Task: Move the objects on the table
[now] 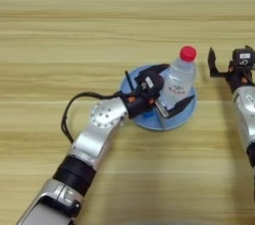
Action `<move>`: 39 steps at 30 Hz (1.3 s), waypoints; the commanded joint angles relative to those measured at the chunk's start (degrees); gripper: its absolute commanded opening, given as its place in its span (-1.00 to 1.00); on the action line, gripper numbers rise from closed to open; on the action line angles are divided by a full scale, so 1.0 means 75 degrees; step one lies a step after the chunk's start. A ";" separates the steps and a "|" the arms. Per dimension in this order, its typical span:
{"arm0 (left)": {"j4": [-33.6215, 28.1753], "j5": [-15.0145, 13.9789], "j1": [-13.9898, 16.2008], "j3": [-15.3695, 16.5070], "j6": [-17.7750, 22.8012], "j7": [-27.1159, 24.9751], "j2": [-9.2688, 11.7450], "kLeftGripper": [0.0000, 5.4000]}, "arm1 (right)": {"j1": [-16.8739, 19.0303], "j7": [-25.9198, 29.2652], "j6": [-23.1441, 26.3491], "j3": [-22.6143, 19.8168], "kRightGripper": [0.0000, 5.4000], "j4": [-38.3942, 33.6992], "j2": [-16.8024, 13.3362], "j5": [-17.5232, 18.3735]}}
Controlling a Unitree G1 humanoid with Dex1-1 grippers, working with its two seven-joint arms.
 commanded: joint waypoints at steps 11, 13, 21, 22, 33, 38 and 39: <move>0.0997 0.0152 -0.0779 0.0086 -0.0229 0.0131 -0.0389 1.00 | -0.0056 -0.0050 0.0131 0.0053 0.99 -0.0139 0.0074 -0.0036; 0.1151 0.0167 -0.0867 0.0104 -0.0275 0.0160 -0.0446 1.00 | -0.0047 -0.0053 0.0136 0.0053 0.99 -0.0157 0.0079 -0.0037; 0.1697 0.0259 -0.1096 0.0161 -0.0458 0.0267 -0.0607 1.00 | -0.0016 -0.0064 0.0170 0.0055 0.99 -0.0244 0.0102 -0.0049; 0.1769 0.0270 -0.1121 0.0166 -0.0478 0.0290 -0.0624 1.00 | -0.0014 -0.0066 0.0177 0.0057 0.99 -0.0256 0.0106 -0.0052; 0.2540 0.0406 -0.1355 0.0378 -0.0789 0.0544 -0.0808 1.00 | 0.0051 -0.0057 0.0227 0.0053 0.99 -0.0401 0.0106 -0.0050; 0.2800 0.0378 -0.1420 0.0470 -0.0917 0.0566 -0.0884 0.87 | 0.0074 -0.0052 0.0260 0.0050 1.00 -0.0454 0.0103 -0.0050; 0.2818 0.0366 -0.1421 0.0479 -0.0936 0.0554 -0.0891 0.85 | 0.0082 -0.0052 0.0269 0.0051 1.00 -0.0471 0.0104 -0.0051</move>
